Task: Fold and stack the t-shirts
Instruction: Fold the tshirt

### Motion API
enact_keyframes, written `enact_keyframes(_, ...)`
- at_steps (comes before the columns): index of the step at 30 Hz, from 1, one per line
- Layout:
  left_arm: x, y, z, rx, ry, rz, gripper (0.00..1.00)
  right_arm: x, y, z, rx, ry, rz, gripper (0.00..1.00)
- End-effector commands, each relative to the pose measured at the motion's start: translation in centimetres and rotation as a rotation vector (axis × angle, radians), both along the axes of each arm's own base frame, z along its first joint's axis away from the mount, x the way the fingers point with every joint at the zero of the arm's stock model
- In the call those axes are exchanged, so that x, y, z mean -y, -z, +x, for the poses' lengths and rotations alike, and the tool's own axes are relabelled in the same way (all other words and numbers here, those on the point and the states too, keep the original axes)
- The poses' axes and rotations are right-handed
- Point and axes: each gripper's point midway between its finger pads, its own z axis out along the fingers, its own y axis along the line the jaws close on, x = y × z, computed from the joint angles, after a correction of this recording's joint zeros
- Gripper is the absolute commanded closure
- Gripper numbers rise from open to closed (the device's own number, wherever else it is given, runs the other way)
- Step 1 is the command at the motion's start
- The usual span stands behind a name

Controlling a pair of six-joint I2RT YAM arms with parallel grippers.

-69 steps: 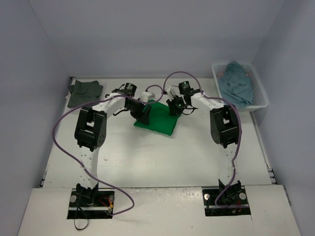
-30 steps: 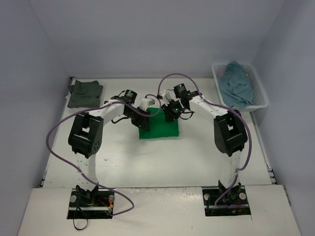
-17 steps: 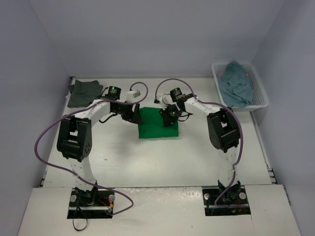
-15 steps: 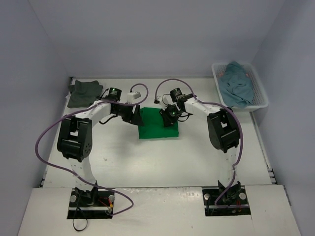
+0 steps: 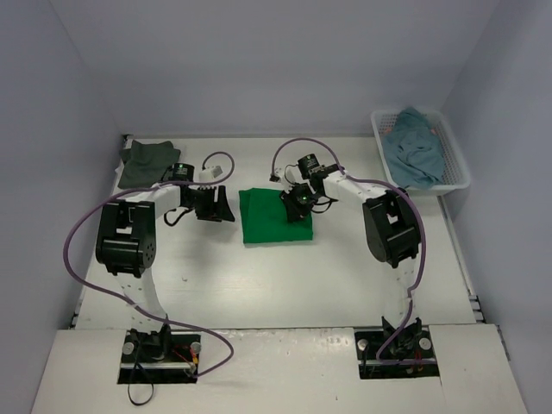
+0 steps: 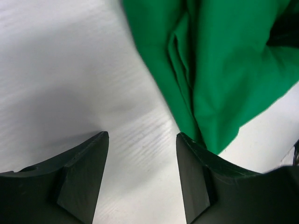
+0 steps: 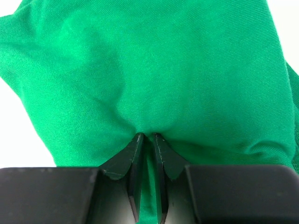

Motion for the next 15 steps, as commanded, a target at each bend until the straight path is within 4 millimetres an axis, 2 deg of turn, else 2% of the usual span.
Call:
enact_keyframes(1,-0.8,-0.2,2.8,0.044,-0.082,0.03,0.45,-0.1,-0.6,-1.6,-0.034,-0.021,-0.012,0.89)
enact_keyframes(4,0.4,0.1,2.9,-0.02,-0.068,-0.042,0.44,-0.1,-1.0,-1.5,-0.025,-0.021,-0.006,0.9)
enact_keyframes(7,1.2,1.6,3.0,-0.087,-0.071,-0.091,0.41,-0.2,-1.1,-1.5,-0.024,-0.024,-0.002,0.91)
enact_keyframes(15,2.1,3.1,5.0,-0.151,-0.133,-0.128,0.32,-0.3,-1.8,-1.6,-0.013,-0.03,0.008,0.92)
